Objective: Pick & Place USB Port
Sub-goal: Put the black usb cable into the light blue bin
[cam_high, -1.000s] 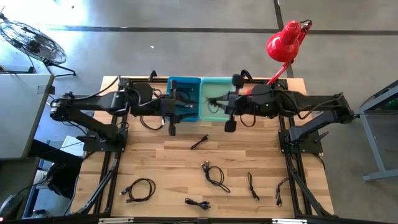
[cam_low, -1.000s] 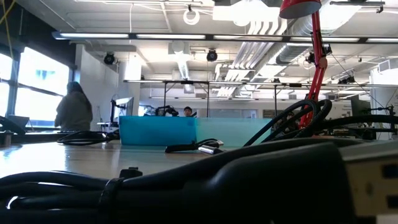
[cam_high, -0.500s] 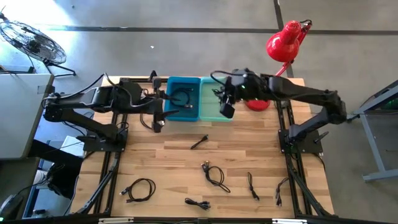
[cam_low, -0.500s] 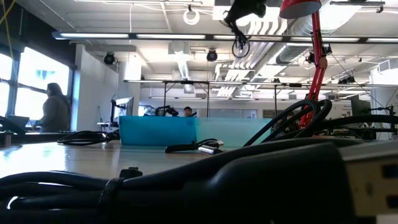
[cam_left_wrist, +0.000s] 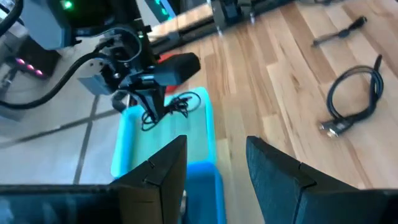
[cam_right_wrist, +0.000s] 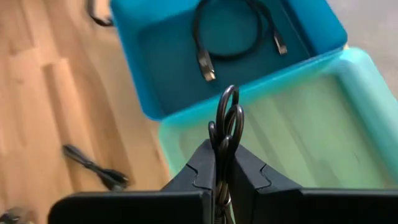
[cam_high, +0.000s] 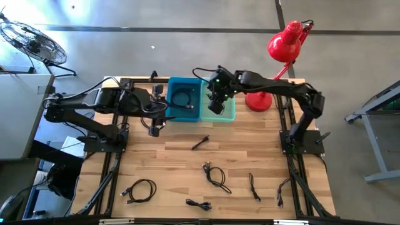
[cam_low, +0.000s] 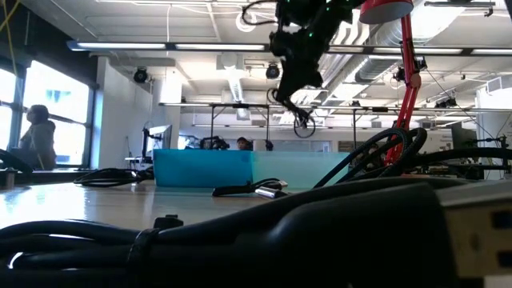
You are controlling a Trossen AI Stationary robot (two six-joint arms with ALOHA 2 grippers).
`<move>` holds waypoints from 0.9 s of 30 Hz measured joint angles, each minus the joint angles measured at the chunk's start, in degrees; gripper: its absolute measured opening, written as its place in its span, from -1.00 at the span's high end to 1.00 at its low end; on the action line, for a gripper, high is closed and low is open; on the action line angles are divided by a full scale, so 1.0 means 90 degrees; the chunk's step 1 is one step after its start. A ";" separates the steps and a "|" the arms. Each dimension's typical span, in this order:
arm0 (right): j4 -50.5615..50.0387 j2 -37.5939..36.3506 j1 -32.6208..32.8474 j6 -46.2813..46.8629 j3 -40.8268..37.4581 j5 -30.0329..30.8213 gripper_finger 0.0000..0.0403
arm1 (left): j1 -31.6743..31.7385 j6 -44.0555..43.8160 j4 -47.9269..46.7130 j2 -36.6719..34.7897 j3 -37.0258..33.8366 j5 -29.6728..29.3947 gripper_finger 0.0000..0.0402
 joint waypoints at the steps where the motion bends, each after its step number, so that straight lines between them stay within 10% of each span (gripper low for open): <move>1: 0.0000 0.0075 -0.0038 -0.0006 0.0000 0.0007 0.95 | 0.0000 -0.0045 -0.0061 0.0000 0.0000 -0.0002 0.20; 12: -0.0300 0.0429 -0.0376 0.0023 0.0000 -0.0006 0.92 | 0.0000 -0.0134 -0.0249 -0.0005 0.0000 0.0029 0.20; 27: -0.0281 0.0429 -0.0384 -0.0007 0.0000 0.0290 0.02 | 0.0000 -0.0113 -0.0640 -0.0005 -0.0002 0.0036 0.20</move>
